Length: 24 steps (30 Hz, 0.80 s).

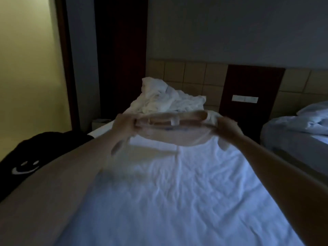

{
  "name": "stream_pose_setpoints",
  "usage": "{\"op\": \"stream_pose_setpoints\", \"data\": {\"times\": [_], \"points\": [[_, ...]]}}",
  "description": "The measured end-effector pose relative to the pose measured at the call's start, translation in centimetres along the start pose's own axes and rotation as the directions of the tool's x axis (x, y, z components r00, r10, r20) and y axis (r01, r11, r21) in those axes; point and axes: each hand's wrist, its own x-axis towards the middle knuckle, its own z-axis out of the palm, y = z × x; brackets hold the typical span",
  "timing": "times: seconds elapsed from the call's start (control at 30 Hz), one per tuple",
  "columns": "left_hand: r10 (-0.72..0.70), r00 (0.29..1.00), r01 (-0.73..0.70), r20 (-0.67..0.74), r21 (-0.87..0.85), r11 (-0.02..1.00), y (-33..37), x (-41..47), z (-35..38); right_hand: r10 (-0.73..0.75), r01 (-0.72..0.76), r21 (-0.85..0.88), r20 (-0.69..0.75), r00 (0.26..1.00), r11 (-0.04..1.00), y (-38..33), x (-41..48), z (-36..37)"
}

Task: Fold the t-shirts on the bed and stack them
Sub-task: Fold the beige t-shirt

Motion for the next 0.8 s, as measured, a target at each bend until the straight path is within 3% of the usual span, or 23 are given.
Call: {"op": "stream_pose_setpoints", "data": {"times": [0.03, 0.1, 0.17, 0.2, 0.23, 0.3, 0.37, 0.43, 0.53, 0.6, 0.67, 0.8], "points": [[0.013, 0.993, -0.025, 0.120, 0.099, 0.995, -0.9, -1.7, 2.3, -0.004, 0.010, -0.034, 0.184, 0.983, 0.999, 0.6, -1.6, 2.8], [-0.011, 0.929, -0.072, 0.371, 0.209, 0.975, -3.1, -6.1, 7.6, -0.027, 0.030, 0.002, 0.522, 0.853, 1.000, 1.8, -5.5, 8.9], [-0.022, 0.851, -0.071, 0.524, 0.157, 0.985, -5.0, -10.6, 12.5, -0.101, 0.066, 0.077, 0.670, 0.736, 0.995, 3.1, -9.5, 14.8], [-0.013, 0.866, -0.036, 0.500, 0.088, 0.995, -5.5, -12.6, 14.3, -0.102, 0.006, 0.148, 0.656, 0.748, 0.989, 3.2, -11.3, 16.7], [-0.011, 0.907, 0.011, 0.421, 0.003, 1.000, -6.0, -14.1, 15.7, -0.069, -0.082, 0.227, 0.585, 0.808, 0.970, 3.3, -12.8, 18.0], [0.007, 0.988, 0.012, 0.153, -0.117, 0.993, -6.4, -15.4, 16.9, 0.001, -0.115, 0.329, 0.327, 0.945, 0.937, 3.3, -14.7, 19.3], [0.089, 0.996, -0.088, -0.001, -0.148, 0.985, -6.2, -15.4, 16.7, 0.002, -0.039, 0.378, 0.100, 0.995, 0.925, 3.1, -15.2, 19.8], [0.205, 0.976, -0.215, -0.079, -0.152, 0.965, -6.1, -15.2, 15.8, 0.007, -0.016, 0.438, 0.022, 1.000, 0.899, 2.4, -15.2, 19.0], [0.311, 0.942, -0.325, -0.126, -0.105, 0.940, -6.4, -15.2, 14.4, 0.021, -0.030, 0.528, 0.024, 0.999, 0.848, 1.6, -15.3, 16.5], [0.260, 0.959, -0.276, -0.114, -0.163, 0.947, -6.3, -15.7, 13.2, -0.051, 0.031, 0.508, 0.026, 0.998, 0.861, 1.9, -15.8, 14.7], [0.212, 0.974, -0.224, -0.075, -0.224, 0.949, -6.0, -16.7, 11.7, -0.141, 0.076, 0.446, 0.115, 0.983, 0.892, 2.8, -16.7, 13.3], [0.310, 0.950, -0.295, 0.046, -0.203, 0.934, -4.9, -19.2, 9.8, -0.248, 0.145, 0.316, 0.314, 0.916, 0.937, 3.7, -19.6, 10.9]]}}
